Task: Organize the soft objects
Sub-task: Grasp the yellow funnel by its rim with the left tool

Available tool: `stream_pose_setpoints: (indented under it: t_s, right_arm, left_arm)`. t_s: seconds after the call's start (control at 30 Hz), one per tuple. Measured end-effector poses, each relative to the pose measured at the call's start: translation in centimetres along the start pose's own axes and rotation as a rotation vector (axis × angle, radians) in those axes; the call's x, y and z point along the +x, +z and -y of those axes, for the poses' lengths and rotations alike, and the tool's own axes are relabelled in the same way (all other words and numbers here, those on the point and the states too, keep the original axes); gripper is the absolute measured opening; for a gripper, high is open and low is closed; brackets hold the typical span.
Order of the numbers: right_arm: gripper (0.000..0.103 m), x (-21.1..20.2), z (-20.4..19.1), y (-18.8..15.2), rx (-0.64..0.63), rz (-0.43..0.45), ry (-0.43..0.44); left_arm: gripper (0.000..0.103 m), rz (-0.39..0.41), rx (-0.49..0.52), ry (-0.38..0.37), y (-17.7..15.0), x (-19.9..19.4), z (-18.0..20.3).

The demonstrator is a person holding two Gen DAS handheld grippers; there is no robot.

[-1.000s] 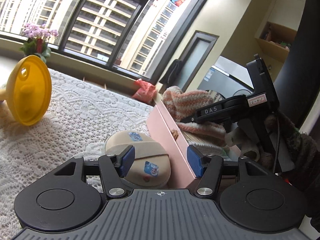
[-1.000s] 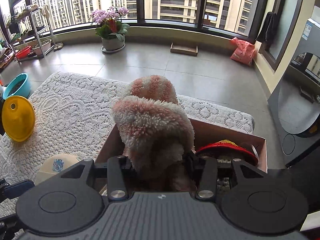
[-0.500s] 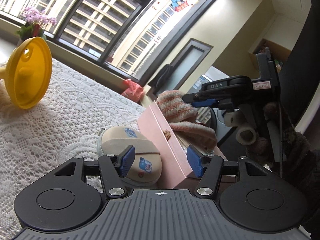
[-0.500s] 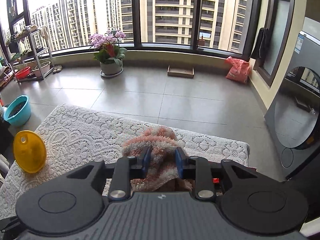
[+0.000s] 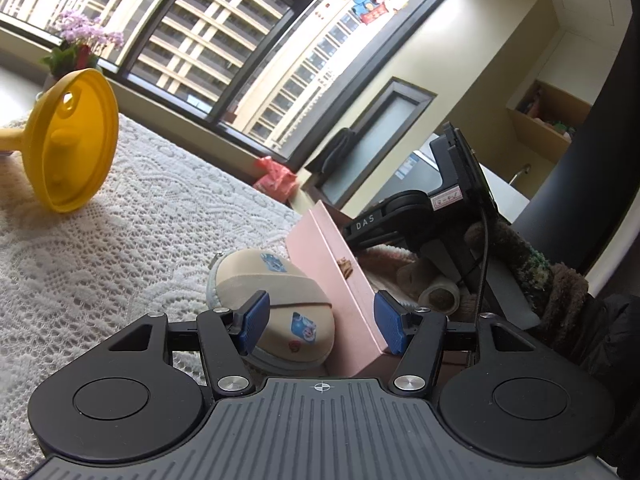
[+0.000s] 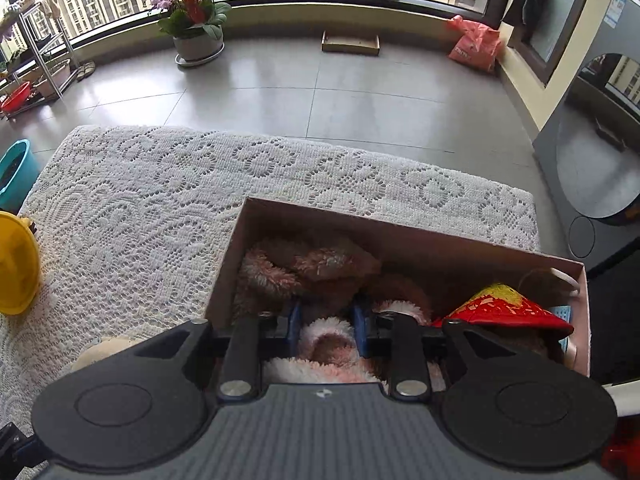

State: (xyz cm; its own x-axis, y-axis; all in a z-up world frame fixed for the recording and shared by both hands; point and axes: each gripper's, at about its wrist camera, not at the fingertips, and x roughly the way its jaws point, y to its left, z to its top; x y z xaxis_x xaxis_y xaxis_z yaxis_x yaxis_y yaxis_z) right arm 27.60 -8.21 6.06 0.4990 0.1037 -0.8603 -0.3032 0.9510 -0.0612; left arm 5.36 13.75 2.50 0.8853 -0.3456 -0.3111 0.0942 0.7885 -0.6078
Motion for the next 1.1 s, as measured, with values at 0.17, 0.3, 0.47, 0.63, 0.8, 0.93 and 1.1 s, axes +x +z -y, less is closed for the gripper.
stream_pose_setpoints:
  t_s: [0.17, 0.3, 0.47, 0.63, 0.8, 0.93, 1.1]
  right_arm:
    - [0.053, -4.6, 0.4, -1.0, -0.014, 0.11, 0.019]
    - [0.082, -9.0, -1.8, -2.5, -0.05, 0.267, 0.117]
    - [0.082, -7.2, -8.0, -3.2, -0.158, 0.184, 0.199]
    - [0.067, -3.1, -13.2, -3.8, -0.267, 0.149, 0.08]
    - [0.061, -3.4, -13.8, -5.3, -0.279, 0.111, 0.094]
    - [0.06, -5.7, -13.1, -8.9, -0.284, 0.036, 0.225]
    - [0.059, -9.1, -12.0, -14.6, -0.356, 0.08, 0.263]
  left_arm:
    - [0.062, 0.02, 0.007, 0.036, 0.1, -0.4, 0.0]
    - [0.062, 0.083, -0.012, 0.156, 0.8, -1.5, -0.8]
    - [0.062, 0.18, 0.005, 0.272, 3.8, -4.9, -2.1]
    - [0.063, 0.211, 0.175, 0.479, 9.0, -6.7, -3.0]
    - [0.063, 0.108, 0.226, 0.607, 11.2, -3.6, -5.4]
    - [0.062, -0.003, 0.238, 0.612, 10.9, -0.2, -7.3]
    - [0.034, -0.047, 0.277, 0.629, 10.0, 1.6, -8.8]
